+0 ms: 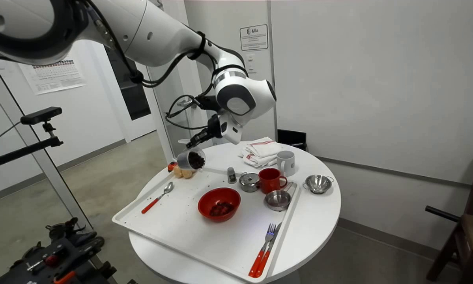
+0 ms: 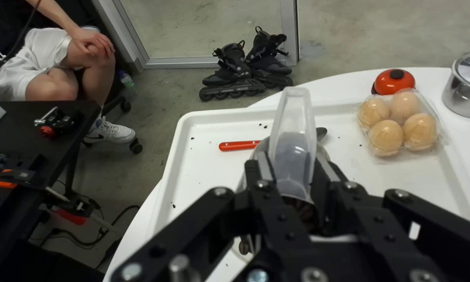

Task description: Pour some of the contents in the jug into the red bowl on the table

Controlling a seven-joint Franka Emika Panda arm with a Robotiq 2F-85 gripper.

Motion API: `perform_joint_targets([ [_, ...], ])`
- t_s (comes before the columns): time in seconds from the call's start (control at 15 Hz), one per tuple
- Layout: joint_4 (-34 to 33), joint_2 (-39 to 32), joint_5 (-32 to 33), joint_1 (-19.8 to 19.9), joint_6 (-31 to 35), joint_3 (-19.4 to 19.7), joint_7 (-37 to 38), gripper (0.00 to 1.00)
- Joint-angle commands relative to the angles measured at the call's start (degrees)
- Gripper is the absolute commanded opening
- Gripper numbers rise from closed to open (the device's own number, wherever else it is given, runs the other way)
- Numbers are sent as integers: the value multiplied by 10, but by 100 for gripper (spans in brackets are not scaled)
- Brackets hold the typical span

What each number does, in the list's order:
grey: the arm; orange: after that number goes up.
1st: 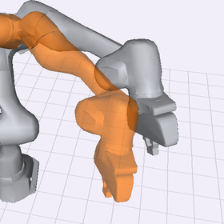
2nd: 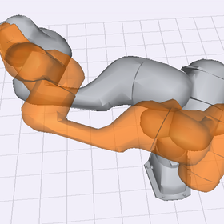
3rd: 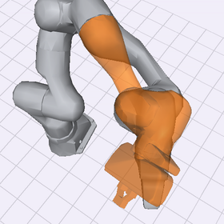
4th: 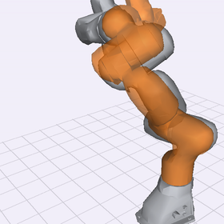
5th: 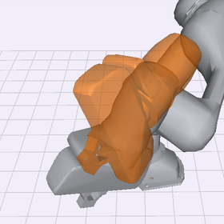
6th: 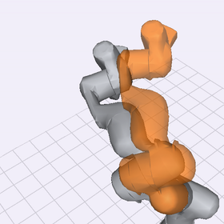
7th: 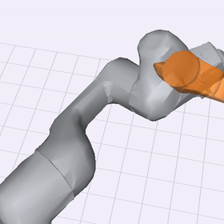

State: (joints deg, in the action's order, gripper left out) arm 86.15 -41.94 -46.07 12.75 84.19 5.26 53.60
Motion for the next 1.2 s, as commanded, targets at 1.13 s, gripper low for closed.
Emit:
perform_joint_targets([
  [1.13, 1, 32, 394, -263, 216, 14, 480, 13],
])
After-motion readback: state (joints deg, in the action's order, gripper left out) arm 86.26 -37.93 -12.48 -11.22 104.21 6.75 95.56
